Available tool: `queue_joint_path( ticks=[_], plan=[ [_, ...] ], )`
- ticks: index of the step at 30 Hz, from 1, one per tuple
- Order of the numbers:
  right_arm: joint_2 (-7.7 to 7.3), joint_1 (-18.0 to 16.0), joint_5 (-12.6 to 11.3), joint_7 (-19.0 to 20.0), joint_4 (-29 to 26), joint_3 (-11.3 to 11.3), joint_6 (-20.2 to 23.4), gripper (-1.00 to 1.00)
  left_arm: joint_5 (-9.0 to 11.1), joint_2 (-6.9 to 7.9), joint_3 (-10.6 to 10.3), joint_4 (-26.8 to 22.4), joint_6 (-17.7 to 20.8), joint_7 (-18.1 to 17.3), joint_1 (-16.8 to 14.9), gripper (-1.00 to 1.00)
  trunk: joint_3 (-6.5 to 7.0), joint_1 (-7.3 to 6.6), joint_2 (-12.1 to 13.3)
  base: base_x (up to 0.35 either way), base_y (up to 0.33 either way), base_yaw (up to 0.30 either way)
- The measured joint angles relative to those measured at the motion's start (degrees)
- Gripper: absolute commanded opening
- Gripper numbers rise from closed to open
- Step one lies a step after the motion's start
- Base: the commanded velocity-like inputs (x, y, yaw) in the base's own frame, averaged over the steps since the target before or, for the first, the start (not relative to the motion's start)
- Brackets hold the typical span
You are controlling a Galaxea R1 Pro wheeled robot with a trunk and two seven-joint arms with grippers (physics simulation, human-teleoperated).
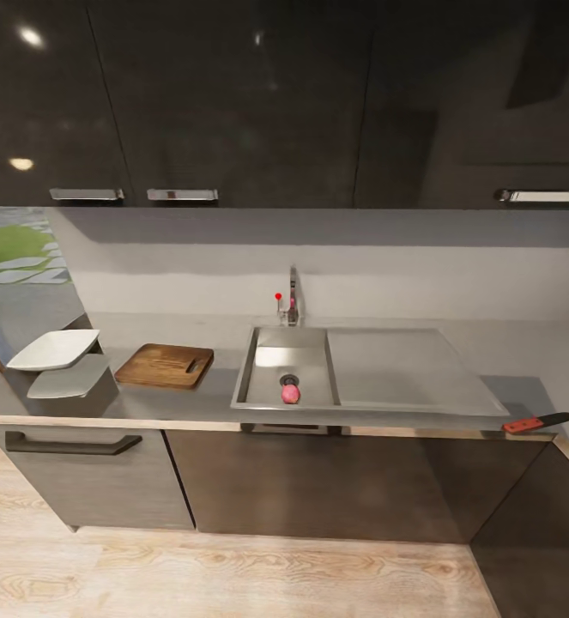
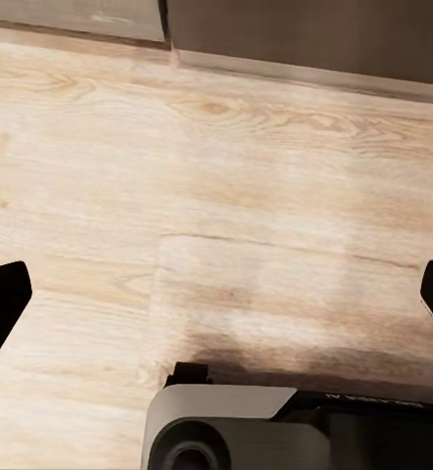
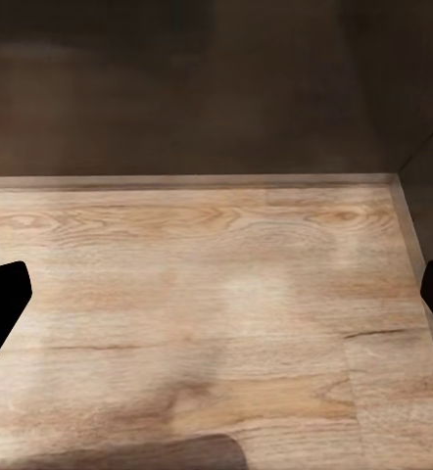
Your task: In the kitchen, take the Vidalia onion out of the sink, dice it on the chopping board with the paring knife, put the diced onion into the bowl on the countertop, then place both the paring knife and the chopping board into the sink.
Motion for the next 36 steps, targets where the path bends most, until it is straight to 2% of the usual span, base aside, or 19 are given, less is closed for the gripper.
queue_joint_path(
  ticks=[6,8,10,13,16,18,19,21,22,24,28,30,32,36],
  plan=[
    [0.02,0.00,0.00,0.00,0.01,0.00,0.00,1.00,-0.02,-0.23,-0.10,-7.74,1.36,0.21,-0.08,1.00,0.00,0.00,0.00,0.000,0.000,0.000],
    [0.04,0.00,0.00,0.00,0.01,0.00,0.00,1.00,-0.01,-0.30,-0.14,-11.57,3.42,0.25,-0.09,1.00,0.00,0.00,0.00,0.000,0.000,0.000],
    [0.06,0.00,0.00,0.00,0.01,0.00,0.00,1.00,-0.01,-0.52,-0.19,-15.58,7.21,0.28,-0.10,1.00,0.00,0.00,0.01,0.000,0.000,0.000],
    [0.08,0.00,0.00,0.00,0.01,0.02,0.00,1.00,-0.01,-1.04,-0.31,-22.36,16.67,0.13,-0.12,1.00,0.01,0.00,0.01,0.000,0.000,0.000],
    [0.08,-0.02,0.00,0.00,0.01,0.01,0.00,1.00,-0.01,-1.26,-0.82,-26.88,23.10,0.04,-0.42,1.00,0.00,0.00,0.01,0.000,0.000,0.000],
    [0.09,-0.01,0.00,0.00,0.01,0.06,0.00,1.00,0.00,-1.73,-2.32,-30.54,26.70,0.10,-1.39,1.00,0.01,0.00,0.01,0.000,0.000,0.000],
    [0.09,-0.01,0.00,0.00,0.01,0.06,0.00,1.00,-0.02,-1.83,-2.88,-31.48,27.30,0.13,-1.66,1.00,0.00,0.00,0.00,0.000,0.000,0.000],
    [0.09,0.00,0.00,0.00,0.01,0.07,0.00,1.00,-0.08,-2.14,-5.58,-35.28,29.41,0.30,-3.04,1.00,0.01,0.00,0.01,0.000,0.000,0.000],
    [0.09,0.00,0.00,0.00,0.01,0.08,0.00,1.00,-0.09,-2.53,-6.83,-36.90,32.38,0.37,-5.18,1.00,0.02,0.00,0.01,0.000,0.000,0.000],
    [0.08,0.00,0.00,0.00,0.02,0.10,0.00,1.00,-0.09,-2.88,-7.49,-37.50,35.72,0.39,-7.65,1.00,0.03,0.00,0.02,0.000,0.000,0.000],
    [0.08,0.00,0.00,0.00,0.05,0.10,0.00,1.00,-0.03,-3.42,-9.70,-37.96,43.33,0.42,-14.93,1.00,0.03,0.00,0.02,0.000,0.000,0.000],
    [0.10,-0.01,0.00,0.00,0.04,0.10,0.00,1.00,0.03,-4.37,-10.99,-38.02,44.84,0.47,-18.33,1.00,0.03,0.00,0.02,0.000,0.000,0.000],
    [0.14,-0.01,0.00,-0.03,0.05,0.10,0.00,1.00,-0.02,-4.81,-11.53,-38.11,45.24,0.48,-19.83,1.00,0.02,0.00,0.02,0.000,0.000,0.000],
    [0.25,0.00,0.07,-0.22,0.03,0.11,-0.01,1.00,0.04,-5.81,-12.67,-38.18,45.93,0.54,-25.40,1.00,0.03,0.00,0.02,0.000,0.000,0.000]
  ],
)
